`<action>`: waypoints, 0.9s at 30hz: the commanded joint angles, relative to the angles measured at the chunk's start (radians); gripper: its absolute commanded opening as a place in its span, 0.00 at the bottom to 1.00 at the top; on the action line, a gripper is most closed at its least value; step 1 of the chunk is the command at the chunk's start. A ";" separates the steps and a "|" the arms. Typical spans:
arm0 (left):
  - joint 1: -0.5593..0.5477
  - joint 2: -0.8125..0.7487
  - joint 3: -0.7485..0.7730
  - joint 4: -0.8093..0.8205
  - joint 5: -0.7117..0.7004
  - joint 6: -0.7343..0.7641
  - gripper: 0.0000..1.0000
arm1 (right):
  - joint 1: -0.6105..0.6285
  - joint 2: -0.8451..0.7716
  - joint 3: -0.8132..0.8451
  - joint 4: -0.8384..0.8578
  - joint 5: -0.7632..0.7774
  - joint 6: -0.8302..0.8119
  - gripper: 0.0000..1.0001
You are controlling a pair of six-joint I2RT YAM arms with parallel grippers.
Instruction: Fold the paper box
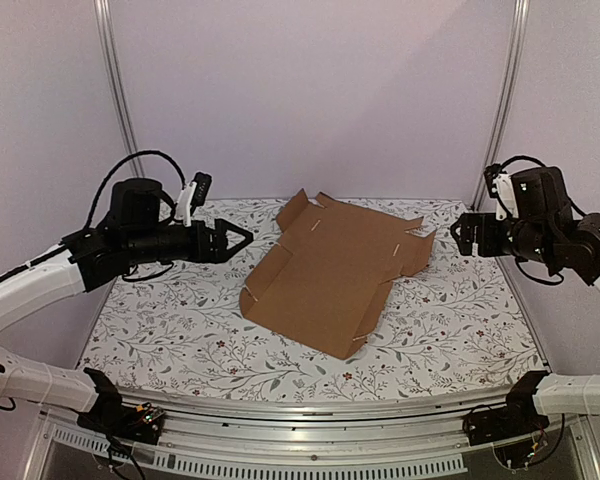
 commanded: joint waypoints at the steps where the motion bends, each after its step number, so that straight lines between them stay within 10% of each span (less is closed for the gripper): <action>1: 0.010 0.028 0.006 -0.043 -0.036 0.020 1.00 | 0.006 0.030 0.025 -0.075 -0.010 -0.027 0.99; 27: -0.143 0.171 0.069 -0.249 -0.270 0.011 1.00 | -0.162 0.343 -0.034 0.190 -0.240 0.051 0.99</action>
